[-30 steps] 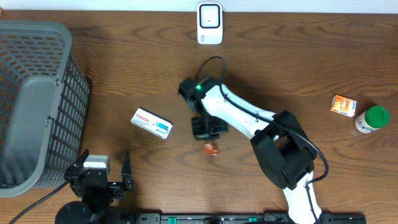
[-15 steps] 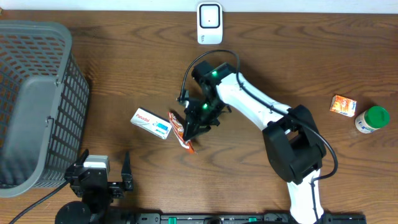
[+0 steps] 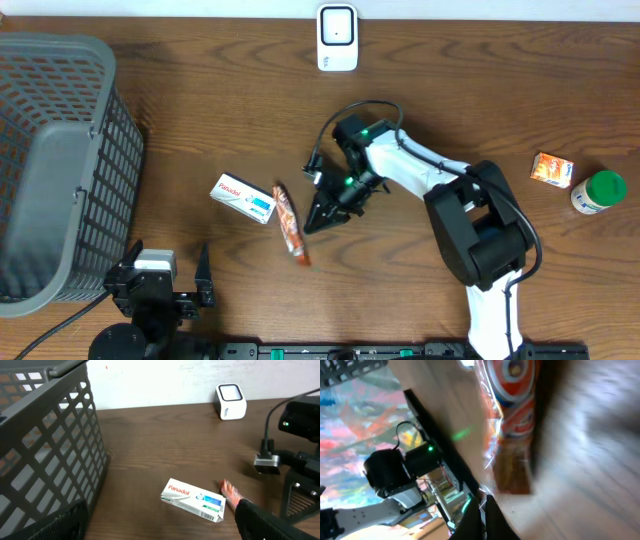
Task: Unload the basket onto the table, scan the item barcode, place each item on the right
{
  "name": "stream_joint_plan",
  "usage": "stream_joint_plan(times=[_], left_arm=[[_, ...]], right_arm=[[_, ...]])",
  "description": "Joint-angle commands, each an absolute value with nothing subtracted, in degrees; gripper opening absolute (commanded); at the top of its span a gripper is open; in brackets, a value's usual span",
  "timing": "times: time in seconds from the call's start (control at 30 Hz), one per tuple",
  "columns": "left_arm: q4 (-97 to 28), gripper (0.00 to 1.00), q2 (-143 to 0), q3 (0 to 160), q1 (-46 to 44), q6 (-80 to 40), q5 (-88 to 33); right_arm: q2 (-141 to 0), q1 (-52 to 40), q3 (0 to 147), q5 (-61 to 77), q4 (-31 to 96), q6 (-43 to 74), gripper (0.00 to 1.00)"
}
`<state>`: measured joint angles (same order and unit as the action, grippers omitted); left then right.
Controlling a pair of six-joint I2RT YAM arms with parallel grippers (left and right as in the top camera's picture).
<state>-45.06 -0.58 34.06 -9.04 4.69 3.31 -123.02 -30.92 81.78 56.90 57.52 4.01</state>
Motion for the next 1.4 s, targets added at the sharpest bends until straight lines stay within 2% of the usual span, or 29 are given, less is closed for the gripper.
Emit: stream_joint_plan(times=[0.0, 0.23, 0.3, 0.5, 0.53, 0.63, 0.67, 0.73, 0.83, 1.03, 1.13, 1.23, 1.27, 1.37], left_arm=[[-45.0, 0.93, -0.2, 34.0, -8.8, 4.6, 3.2], [-45.0, 0.93, -0.2, 34.0, -8.8, 4.6, 3.2], [-45.0, 0.93, -0.2, 34.0, -8.8, 4.6, 3.2], [-45.0, 0.93, -0.2, 34.0, -8.8, 4.6, 3.2], [-45.0, 0.93, -0.2, 34.0, -8.8, 4.6, 3.2], [-45.0, 0.93, -0.2, 34.0, -8.8, 4.6, 3.2], [-45.0, 0.93, -0.2, 34.0, -8.8, 4.6, 3.2], [-45.0, 0.93, -0.2, 34.0, -8.8, 4.6, 3.2], [-45.0, 0.93, -0.2, 34.0, -8.8, 4.6, 3.2], [-45.0, 0.93, -0.2, 34.0, -8.8, 4.6, 3.2], [-45.0, 0.93, -0.2, 34.0, -8.8, 4.6, 3.2], [-45.0, 0.93, -0.2, 34.0, -8.8, 4.6, 3.2], [-45.0, 0.93, -0.2, 34.0, -8.8, 4.6, 3.2], [-45.0, 0.93, -0.2, 34.0, -8.8, 4.6, 3.2]], right_arm=[[-121.7, -27.6, 81.2, 53.3, 57.7, 5.7, 0.01], [-121.7, -21.8, 81.2, 48.3, 59.8, 6.9, 0.02], [-121.7, -21.6, 81.2, 46.5, 61.4, 6.8, 0.13], [-121.5, -25.7, 81.2, 34.9, 64.3, 12.3, 0.29], [-121.5, -26.8, 81.2, 34.0, 64.2, 13.5, 0.35], [-121.5, -30.1, 81.7, 32.9, 64.1, 15.8, 0.82], [-121.5, -31.2, 82.0, 32.8, 64.1, 16.8, 0.92], [-121.5, -33.2, 82.8, 32.8, 64.1, 18.9, 0.91], [-121.4, -35.8, 84.5, 30.8, 64.5, 23.1, 0.80], [-121.4, -41.2, 88.8, 28.3, 65.3, 30.9, 0.70], [-121.4, -43.8, 91.3, 25.1, 66.1, 35.4, 0.69], [-121.4, -46.0, 92.8, 22.8, 64.9, 39.6, 0.78], [-121.4, -46.5, 92.9, 22.5, 63.7, 40.4, 0.78], [-121.4, -48.1, 92.9, 20.6, 62.1, 44.3, 0.64]])
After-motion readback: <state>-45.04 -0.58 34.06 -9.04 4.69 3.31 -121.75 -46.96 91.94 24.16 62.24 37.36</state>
